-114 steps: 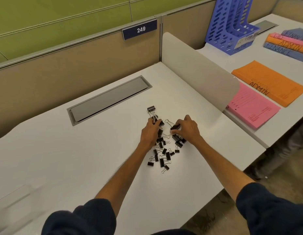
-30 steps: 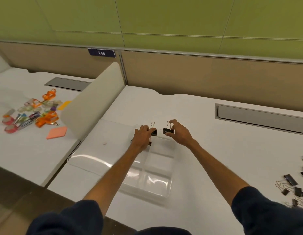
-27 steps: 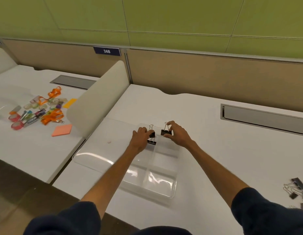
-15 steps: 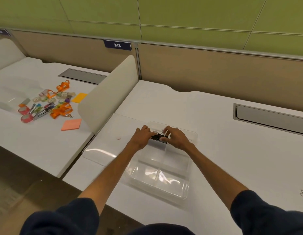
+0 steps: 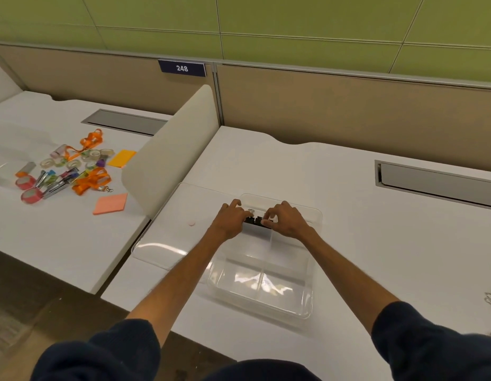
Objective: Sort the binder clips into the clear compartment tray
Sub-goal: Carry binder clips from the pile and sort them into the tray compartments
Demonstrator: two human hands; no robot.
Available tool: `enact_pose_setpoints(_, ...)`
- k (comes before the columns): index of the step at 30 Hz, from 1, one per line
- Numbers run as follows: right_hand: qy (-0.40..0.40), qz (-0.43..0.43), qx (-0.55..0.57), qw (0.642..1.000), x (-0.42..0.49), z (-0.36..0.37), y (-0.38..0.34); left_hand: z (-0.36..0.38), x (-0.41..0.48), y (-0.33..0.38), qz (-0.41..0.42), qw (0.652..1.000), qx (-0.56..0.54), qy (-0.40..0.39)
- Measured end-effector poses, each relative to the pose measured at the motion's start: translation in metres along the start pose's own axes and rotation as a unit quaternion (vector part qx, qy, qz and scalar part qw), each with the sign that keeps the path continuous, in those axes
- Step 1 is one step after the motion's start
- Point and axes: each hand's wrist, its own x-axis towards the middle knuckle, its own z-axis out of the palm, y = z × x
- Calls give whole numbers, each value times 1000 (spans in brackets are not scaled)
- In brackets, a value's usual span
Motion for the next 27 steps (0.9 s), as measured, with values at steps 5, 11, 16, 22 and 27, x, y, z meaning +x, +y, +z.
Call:
enact_pose_setpoints(5,39,-3,30,999,-12,4,-1,1,-6,4,-30,998,-56,26)
enact_pose_setpoints(11,97,-3,35,995,-30,1,0,4,-8,14,-45,994,-61,77)
enact_pose_setpoints(16,144,22,41,988,-43,-12,9,4,-3,32,-58,988,-82,116)
enact_pose_setpoints(22,170,67,15,983,-69,-27,35,5,10,62,-7,991,-45,128)
enact_pose_setpoints(27,212,110,21,971,-105,-35,66,2,22,101,13,984,-87,153)
